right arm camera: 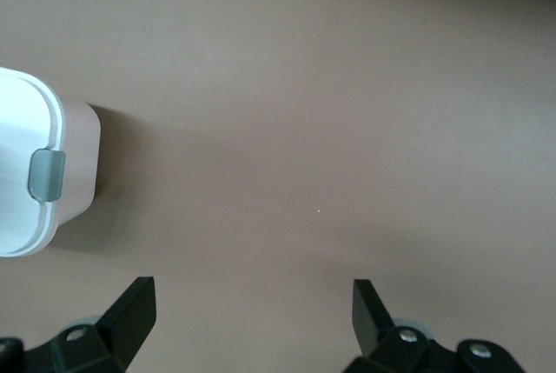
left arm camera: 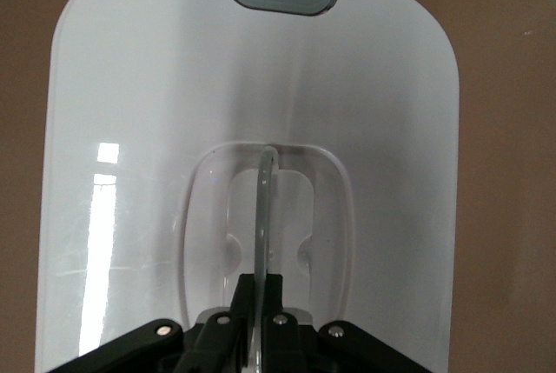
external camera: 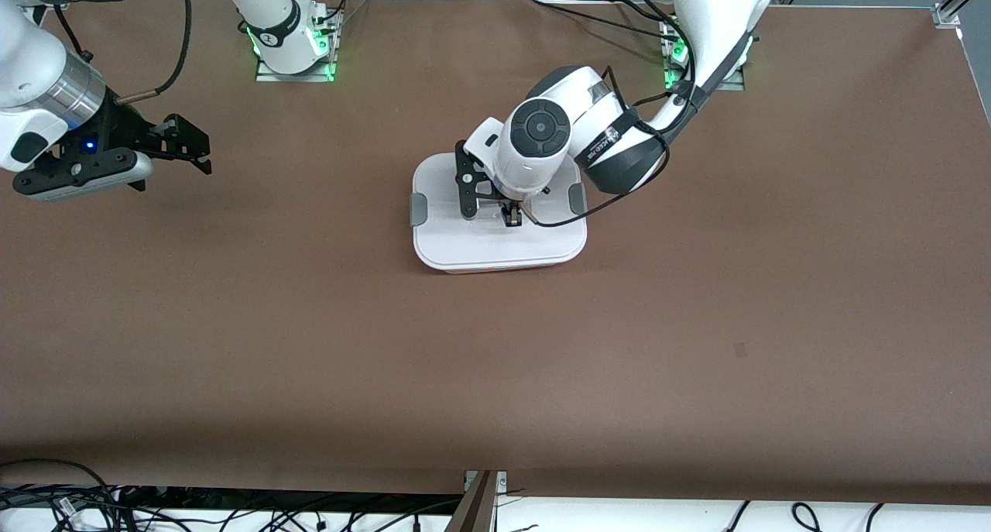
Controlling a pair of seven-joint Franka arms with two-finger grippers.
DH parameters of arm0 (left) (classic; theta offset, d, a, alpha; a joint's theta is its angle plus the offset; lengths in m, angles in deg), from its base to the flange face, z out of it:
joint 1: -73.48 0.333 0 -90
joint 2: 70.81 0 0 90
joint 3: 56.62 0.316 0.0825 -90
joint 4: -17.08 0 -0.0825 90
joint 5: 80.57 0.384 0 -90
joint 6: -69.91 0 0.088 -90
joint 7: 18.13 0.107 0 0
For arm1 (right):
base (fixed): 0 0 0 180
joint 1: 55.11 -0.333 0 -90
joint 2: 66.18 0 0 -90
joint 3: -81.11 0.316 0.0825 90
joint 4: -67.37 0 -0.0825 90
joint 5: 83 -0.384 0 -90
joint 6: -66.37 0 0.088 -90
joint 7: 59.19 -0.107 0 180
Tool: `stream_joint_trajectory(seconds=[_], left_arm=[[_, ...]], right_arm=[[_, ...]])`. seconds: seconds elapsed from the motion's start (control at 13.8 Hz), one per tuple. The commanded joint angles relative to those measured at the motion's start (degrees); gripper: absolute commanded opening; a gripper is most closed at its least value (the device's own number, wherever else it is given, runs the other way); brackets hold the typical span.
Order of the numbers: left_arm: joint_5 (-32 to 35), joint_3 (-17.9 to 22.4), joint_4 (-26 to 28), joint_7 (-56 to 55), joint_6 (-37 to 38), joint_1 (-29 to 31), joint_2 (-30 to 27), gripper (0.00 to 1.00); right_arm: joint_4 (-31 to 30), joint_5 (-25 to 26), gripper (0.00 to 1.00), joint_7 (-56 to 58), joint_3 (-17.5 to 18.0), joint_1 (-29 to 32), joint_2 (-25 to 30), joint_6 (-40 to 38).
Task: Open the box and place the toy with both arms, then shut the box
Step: 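Press the lid down onto the box and open the left gripper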
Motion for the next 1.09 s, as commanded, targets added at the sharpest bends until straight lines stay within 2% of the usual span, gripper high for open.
stream_joint_trajectory(seconds=[0.0,0.15,0.51,1.02], left_arm=[[1.24,0.28,-0.41,-2.32,0.44,-0.91,0.20,0.00],[1.24,0.02,-0.32,-2.24,1.32,-0.82,-0.50,0.00],[1.33,-0.25,-0.32,-1.80,2.55,-0.82,-1.21,0.00],[3.71,0.19,-0.06,-2.15,3.70,-1.17,-0.51,0.00]], right_arm=[[-1.35,0.86,1.00,-5.38,-0.46,-0.42,1.57,0.47],[-1.34,0.86,1.00,-8.38,-0.19,-0.42,1.66,-0.49],[2.08,1.56,1.00,-7.16,-0.90,0.02,0.52,-2.43],[2.53,1.56,1.00,-6.98,-1.95,0.02,0.34,-2.61]])
